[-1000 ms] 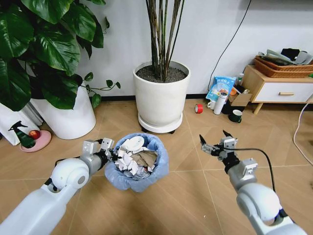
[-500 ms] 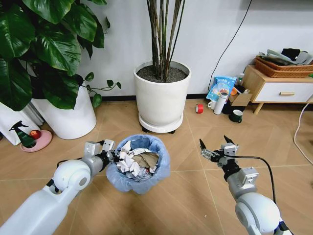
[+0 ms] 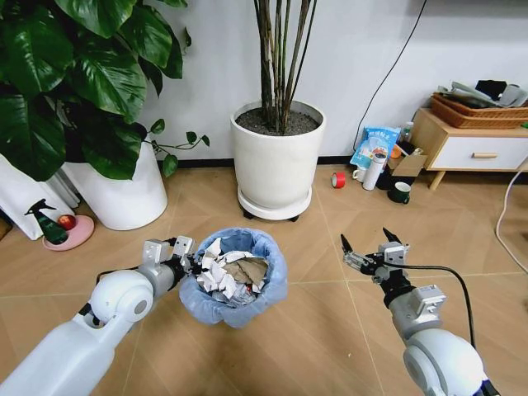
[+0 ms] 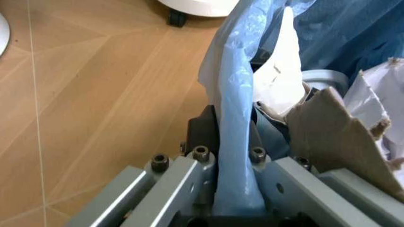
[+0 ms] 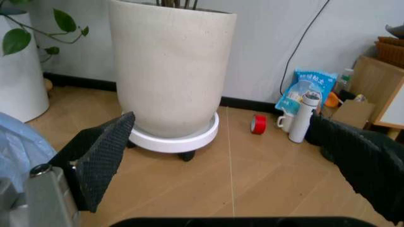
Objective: Pick up the trash bin and place the garbage on the floor into it.
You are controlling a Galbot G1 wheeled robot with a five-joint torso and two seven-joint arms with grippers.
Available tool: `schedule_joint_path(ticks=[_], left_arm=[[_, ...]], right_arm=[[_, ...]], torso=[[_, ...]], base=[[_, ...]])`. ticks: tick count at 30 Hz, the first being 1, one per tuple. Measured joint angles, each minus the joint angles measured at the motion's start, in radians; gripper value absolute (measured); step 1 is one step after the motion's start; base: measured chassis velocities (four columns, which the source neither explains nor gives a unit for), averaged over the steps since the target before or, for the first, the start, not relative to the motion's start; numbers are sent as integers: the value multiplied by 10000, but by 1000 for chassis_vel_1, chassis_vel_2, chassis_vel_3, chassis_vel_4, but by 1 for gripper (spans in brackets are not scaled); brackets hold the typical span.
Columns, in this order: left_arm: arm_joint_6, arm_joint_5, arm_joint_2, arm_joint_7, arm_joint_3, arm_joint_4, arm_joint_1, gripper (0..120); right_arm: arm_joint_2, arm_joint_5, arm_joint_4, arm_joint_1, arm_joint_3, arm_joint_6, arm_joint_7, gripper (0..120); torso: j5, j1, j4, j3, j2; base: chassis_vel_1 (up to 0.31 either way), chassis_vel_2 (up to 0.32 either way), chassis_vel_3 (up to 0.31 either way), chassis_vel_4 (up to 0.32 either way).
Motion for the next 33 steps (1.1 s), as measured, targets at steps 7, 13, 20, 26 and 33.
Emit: schedule_joint_path(ticks=[7,13,20,26,33], left_arm=[[0,12,10,-48,-24,-107,125,0],[0,95,-13,-53,-76,-240,309,0],[0,161,-32,-42,-158,-319,431,0],[0,204,-79,-17,-212,-360,517,0],[0,298,-152,21,-267,-366,626,0]], right_arm=[[68,-180,76,-235,6,78,-37,100],[122,-314,108,-356,-51,115,-65,100],[144,-410,152,-476,-69,147,-78,100],[168,-463,190,-559,-94,163,-98,100],[159,-516,207,-686,-120,209,-110,100]], torso=[[0,-1,0,-1,0],[-4,-1,2,-1,0],[0,-2,0,-2,0],[5,-2,0,-2,0],[-1,-2,0,0,0]], base=[[160,-112,-158,92],[195,-113,-192,114],[216,-88,-213,107],[236,-84,-203,99],[268,-57,-268,64]])
